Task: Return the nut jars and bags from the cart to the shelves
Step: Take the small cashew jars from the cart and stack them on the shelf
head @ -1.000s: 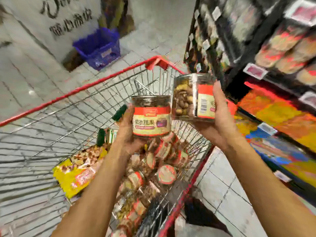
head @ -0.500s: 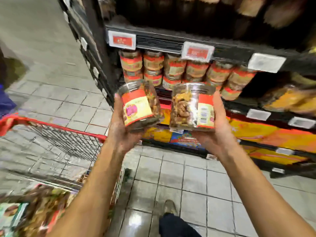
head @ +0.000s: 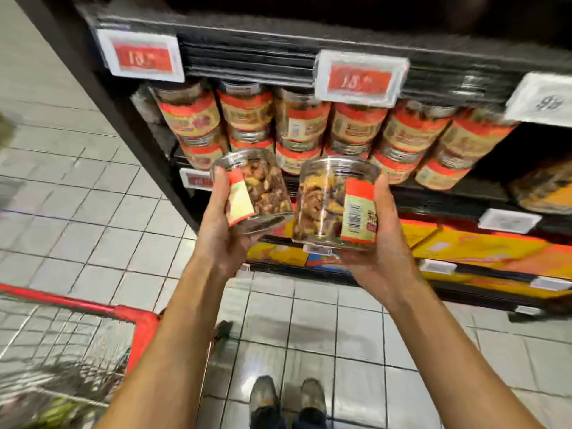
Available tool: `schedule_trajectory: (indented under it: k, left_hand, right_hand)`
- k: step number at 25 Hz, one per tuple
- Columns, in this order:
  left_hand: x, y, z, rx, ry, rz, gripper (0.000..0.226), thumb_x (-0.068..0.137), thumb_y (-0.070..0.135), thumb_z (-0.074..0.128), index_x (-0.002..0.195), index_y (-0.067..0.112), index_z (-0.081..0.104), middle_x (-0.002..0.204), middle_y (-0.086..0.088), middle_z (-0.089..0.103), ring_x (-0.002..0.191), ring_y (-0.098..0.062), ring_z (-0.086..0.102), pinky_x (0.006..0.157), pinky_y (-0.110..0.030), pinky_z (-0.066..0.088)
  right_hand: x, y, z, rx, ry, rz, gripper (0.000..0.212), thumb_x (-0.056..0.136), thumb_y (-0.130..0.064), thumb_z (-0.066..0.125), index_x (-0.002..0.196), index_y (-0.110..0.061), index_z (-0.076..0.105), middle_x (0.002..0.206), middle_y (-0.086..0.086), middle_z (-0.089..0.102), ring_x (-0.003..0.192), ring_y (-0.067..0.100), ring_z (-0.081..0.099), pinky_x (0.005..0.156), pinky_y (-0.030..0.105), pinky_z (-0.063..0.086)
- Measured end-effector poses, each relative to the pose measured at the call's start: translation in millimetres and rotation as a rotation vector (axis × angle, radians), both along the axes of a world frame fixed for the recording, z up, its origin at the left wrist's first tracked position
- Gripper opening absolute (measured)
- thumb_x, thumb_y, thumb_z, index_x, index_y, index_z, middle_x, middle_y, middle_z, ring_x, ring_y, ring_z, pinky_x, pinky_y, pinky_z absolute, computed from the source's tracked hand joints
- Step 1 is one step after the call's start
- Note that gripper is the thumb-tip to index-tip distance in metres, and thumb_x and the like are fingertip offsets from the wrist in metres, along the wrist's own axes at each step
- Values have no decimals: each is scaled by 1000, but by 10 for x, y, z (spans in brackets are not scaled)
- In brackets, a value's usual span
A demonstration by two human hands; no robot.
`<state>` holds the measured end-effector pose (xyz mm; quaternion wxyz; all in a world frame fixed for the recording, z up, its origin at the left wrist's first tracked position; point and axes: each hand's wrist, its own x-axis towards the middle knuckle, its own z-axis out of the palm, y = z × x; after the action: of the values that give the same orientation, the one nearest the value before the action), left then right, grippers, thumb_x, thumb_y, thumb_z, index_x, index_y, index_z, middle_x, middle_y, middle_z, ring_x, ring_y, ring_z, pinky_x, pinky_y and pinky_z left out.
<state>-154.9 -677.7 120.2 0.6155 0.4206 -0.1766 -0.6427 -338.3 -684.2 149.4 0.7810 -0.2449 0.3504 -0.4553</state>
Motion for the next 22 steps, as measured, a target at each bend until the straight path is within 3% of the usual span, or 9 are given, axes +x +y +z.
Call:
schedule_trajectory:
  k: [3, 6, 10, 14, 18, 22]
  left_hand:
    - [30, -244, -166, -77, -214, 203, 43, 72, 46, 71, 100, 14, 68, 100, -3, 72, 95, -17, 67, 86, -34, 53]
    - [85, -437, -323, -157, -571, 413, 49, 64, 48, 71, 101, 20, 60, 87, 11, 72, 84, -5, 67, 77, -24, 53]
    - [161, -685, -610, -255, -849, 572, 70, 66, 49, 72, 119, 11, 48, 106, 7, 62, 97, -7, 62, 92, -30, 50]
    - [184, -884, -798, -331, -946, 524, 83, 69, 45, 73, 129, 0, 38, 120, -9, 57, 111, -19, 58, 99, -35, 46]
    - [236, -963, -861, -368, -970, 521, 83, 71, 45, 72, 130, -1, 36, 123, -15, 55, 115, -23, 56, 99, -42, 46]
    - [239, -1053, -846, -346, -1011, 465, 88, 75, 42, 72, 135, -5, 29, 131, -18, 48, 122, -23, 50, 104, -38, 41]
  right_hand:
    - [148, -142, -130, 2, -19, -14, 48, 70, -55, 54, 93, -17, 71, 81, 0, 73, 70, 9, 69, 62, 21, 55]
    - [268, -273, -263, -31, -50, -11, 50, 72, -56, 51, 102, -18, 64, 80, -4, 73, 72, 7, 69, 62, 20, 54]
    - [370, -401, -527, -53, -45, -5, 56, 68, -59, 58, 106, -19, 64, 84, -4, 73, 76, 7, 69, 63, 20, 54]
    - [400, -392, -737, -74, -22, 16, 63, 66, -64, 63, 113, -22, 67, 105, 0, 72, 98, 15, 68, 77, 29, 54]
    - [450, -366, -836, -62, -3, -18, 68, 68, -61, 58, 120, -18, 62, 110, 2, 70, 102, 17, 66, 79, 29, 54]
    - [467, -337, -824, -47, -11, -9, 74, 63, -63, 64, 122, -19, 61, 115, 4, 69, 105, 18, 66, 78, 29, 55]
